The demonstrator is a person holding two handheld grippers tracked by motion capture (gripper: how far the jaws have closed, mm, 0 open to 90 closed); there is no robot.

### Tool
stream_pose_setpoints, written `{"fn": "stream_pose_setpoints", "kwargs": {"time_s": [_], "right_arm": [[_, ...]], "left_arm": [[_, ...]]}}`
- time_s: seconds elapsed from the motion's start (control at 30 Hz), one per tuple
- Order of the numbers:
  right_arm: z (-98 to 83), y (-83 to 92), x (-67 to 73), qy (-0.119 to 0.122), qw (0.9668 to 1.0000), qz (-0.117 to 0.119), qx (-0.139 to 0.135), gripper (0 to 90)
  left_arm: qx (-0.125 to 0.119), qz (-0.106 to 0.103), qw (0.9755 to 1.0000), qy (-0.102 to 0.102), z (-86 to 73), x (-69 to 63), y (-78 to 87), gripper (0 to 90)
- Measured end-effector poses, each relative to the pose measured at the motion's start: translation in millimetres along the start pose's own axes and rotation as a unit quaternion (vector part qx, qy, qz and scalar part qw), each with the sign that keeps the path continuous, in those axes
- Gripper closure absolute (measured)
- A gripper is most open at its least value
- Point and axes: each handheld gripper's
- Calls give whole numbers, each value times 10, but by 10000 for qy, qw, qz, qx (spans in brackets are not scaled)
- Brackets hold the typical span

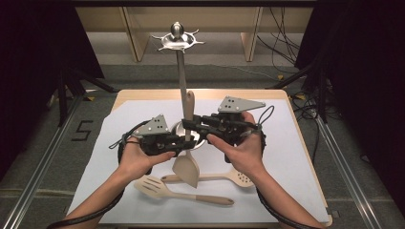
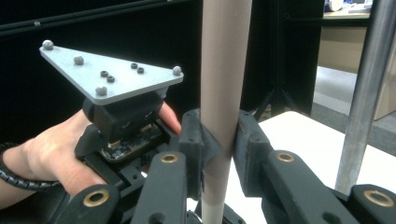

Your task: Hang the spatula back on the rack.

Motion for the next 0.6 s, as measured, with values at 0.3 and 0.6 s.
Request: {"fn": "stream_pose_setpoints", "kwargs": {"time_s": [0.3, 0.6], "right_arm": [[6, 110, -52, 154, 9983, -492, -287, 647], [33, 28, -14, 251, 9979, -535, -277, 697]], "left_arm": [[102, 755, 9971, 58, 151, -39, -52, 777], [134, 831, 9964, 115, 158, -49, -63, 777]]}}
Point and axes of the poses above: each handheld gripper's, and its own axes: y roughly backward along the jaws, z roughly out of its top, x roughly to its left, and after that the axes turned 8 degrees about -z, right-handed
